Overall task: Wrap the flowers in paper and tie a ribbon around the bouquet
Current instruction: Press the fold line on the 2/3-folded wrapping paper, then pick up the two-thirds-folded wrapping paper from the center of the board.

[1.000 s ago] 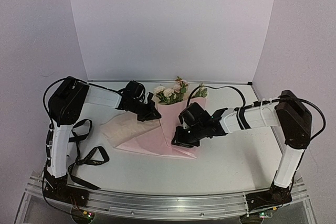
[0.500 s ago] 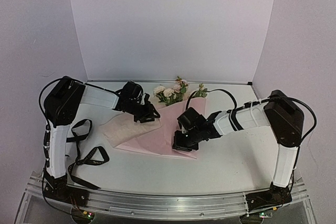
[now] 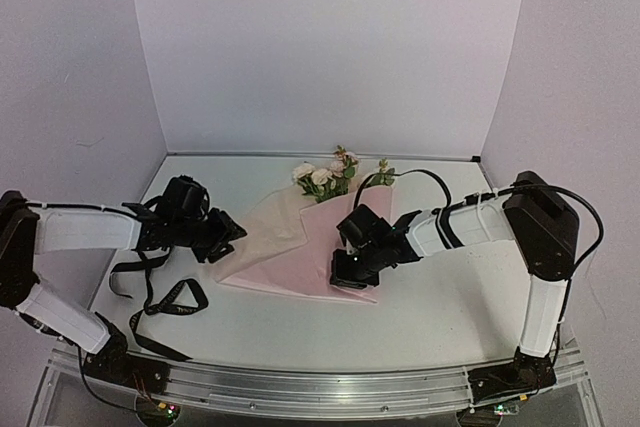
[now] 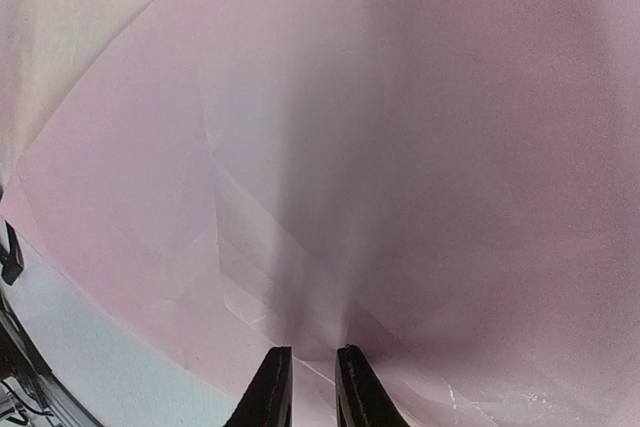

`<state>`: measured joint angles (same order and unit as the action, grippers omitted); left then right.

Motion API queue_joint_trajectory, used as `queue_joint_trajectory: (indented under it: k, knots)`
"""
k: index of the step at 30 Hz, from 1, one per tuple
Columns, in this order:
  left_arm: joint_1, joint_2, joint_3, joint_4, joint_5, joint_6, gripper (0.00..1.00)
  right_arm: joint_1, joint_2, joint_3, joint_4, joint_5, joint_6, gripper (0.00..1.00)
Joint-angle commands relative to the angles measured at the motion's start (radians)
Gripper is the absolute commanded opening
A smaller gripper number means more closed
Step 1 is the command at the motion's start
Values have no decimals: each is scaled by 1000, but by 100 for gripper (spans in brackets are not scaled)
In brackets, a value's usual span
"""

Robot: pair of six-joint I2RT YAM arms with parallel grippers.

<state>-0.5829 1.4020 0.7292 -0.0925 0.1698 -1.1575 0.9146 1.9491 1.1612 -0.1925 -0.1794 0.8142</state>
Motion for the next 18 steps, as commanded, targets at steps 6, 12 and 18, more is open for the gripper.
queue_joint_trajectory:
  k: [6, 12, 18]
  knots:
    - [-161, -200, -199, -88, -284, -337, 49, 1, 51, 28, -71, 1, -21, 17]
    - [-201, -175, -276, 51, -312, -411, 39, 1, 65, 39, -73, -5, -22, 17]
    - [-206, -90, -292, 165, -314, -424, 38, 0, 75, 50, -74, -5, -19, 17]
